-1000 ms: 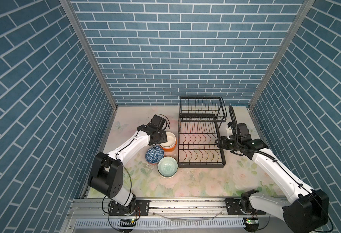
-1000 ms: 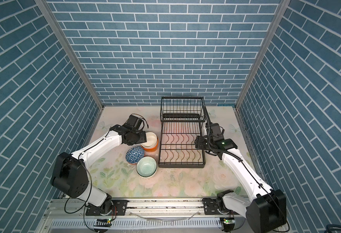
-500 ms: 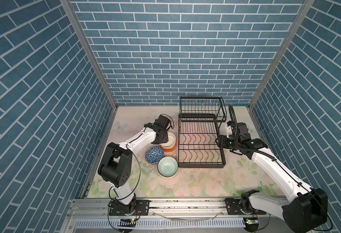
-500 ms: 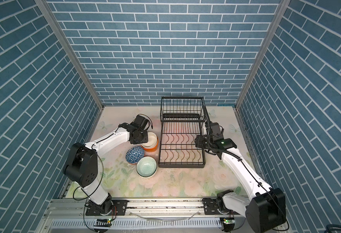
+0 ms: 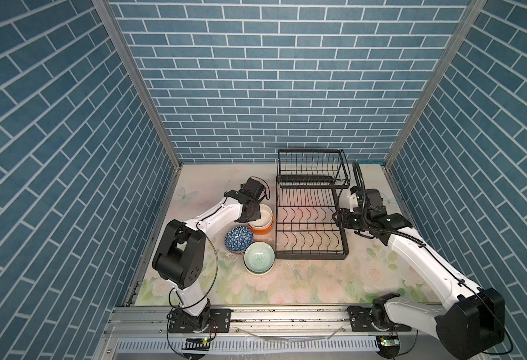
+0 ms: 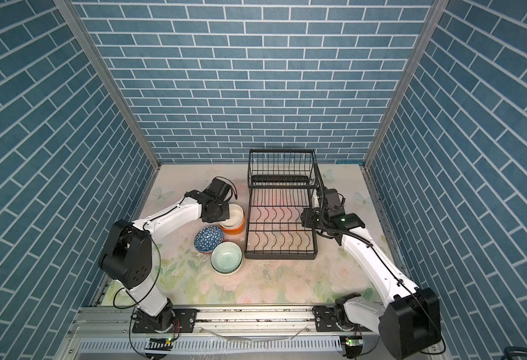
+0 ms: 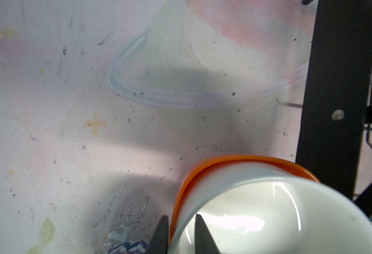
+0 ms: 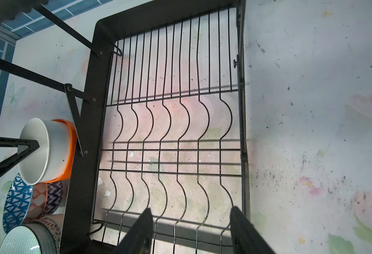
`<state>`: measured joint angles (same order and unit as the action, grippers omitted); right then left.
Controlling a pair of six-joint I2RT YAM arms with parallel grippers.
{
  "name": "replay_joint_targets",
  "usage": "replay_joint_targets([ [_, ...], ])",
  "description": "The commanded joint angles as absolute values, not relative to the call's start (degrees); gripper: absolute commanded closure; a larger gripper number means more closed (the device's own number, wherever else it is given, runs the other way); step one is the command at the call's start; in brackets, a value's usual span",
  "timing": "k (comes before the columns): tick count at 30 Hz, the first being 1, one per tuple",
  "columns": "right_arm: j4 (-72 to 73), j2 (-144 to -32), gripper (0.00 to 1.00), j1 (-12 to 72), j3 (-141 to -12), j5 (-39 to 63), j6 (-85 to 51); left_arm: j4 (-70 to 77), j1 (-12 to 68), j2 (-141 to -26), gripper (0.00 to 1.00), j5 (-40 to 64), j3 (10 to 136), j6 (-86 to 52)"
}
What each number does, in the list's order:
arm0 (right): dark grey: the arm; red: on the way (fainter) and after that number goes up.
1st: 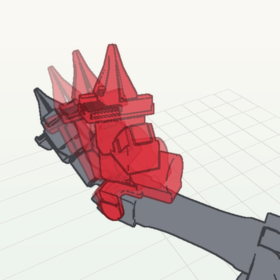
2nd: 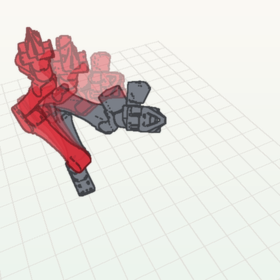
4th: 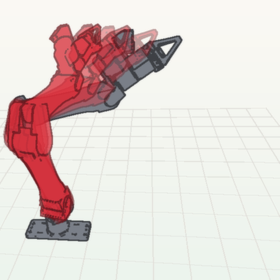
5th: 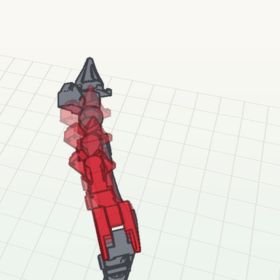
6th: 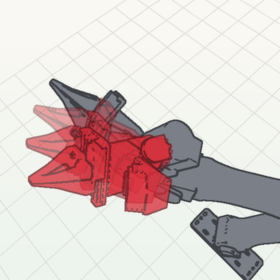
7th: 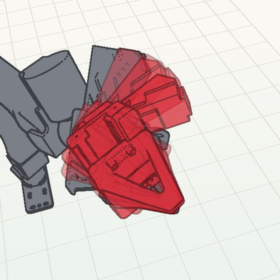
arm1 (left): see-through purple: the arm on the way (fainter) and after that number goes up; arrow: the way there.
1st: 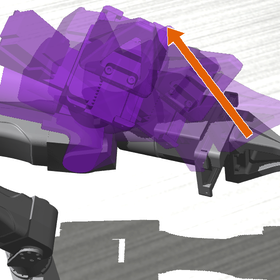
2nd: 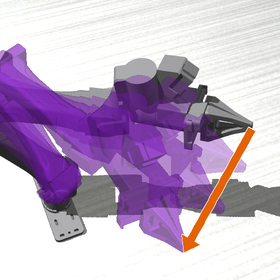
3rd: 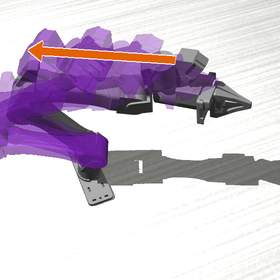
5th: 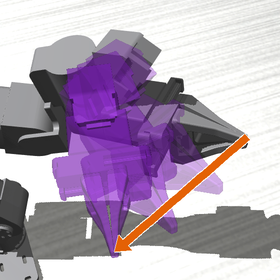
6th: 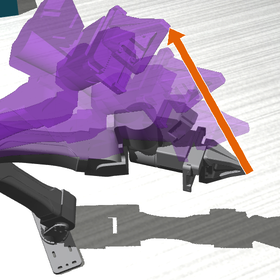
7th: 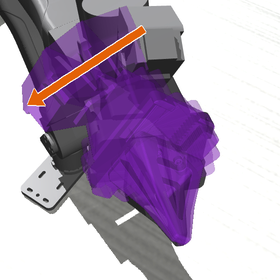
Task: Load bowls into a dish rack
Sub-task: Pick up the bowl.
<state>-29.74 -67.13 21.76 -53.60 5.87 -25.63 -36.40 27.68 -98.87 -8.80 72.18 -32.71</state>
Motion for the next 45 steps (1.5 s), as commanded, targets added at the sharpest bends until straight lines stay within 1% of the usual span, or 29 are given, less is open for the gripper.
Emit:
replay_joint_targets([
  [1, -28.9, -67.3, 0.43, 22.2, -52.2, 6.2, -24.9, -37.4, 28.4, -98.4, 0.78, -10.2, 74.0, -32.3],
  [7, -28.7, -67.2, 0.43, 22.2, -51.7, 6.2, -24.8, -37.6, 28.7, -97.7, 0.86, -11.0, 74.2, -32.1],
  [13, -28.4, -67.4, 0.43, 22.1, -51.5, 6.0, -24.7, -37.8, 28.7, -97.4, 0.91, -11.2, 74.4, -31.8],
  [19, -28.3, -67.8, 0.43, 22.1, -51.2, 6.1, -24.6, -38.0, 28.8, -96.9, 1.0, -11.2, 74.3, -31.5],
  [30, -27.4, -66.8, 0.44, 22.2, -50.6, 7.0, -23.6, -32.3, 28.7, -92.4, 1.0, -6.1, 71.5, -30.3],
  [36, -27.0, -66.2, 0.44, 22.2, -51.0, 9.9, -22.9, -30.4, 28.7, -88.7, 1.0, -3.5, 70.6, -30.3],
  [42, -25.0, -65.5, 0.43, 22.1, -51.1, 17.6, -22.8, -28.5, 28.7, -84.0, 1.0, 1.0, 68.2, -31.2],
  [45, -23.6, -65.0, 0.4, 22.1, -51.1, 21.7, -22.8, -27.0, 28.8, -81.8, 1.0, 4.4, 66.1, -32.4],
])
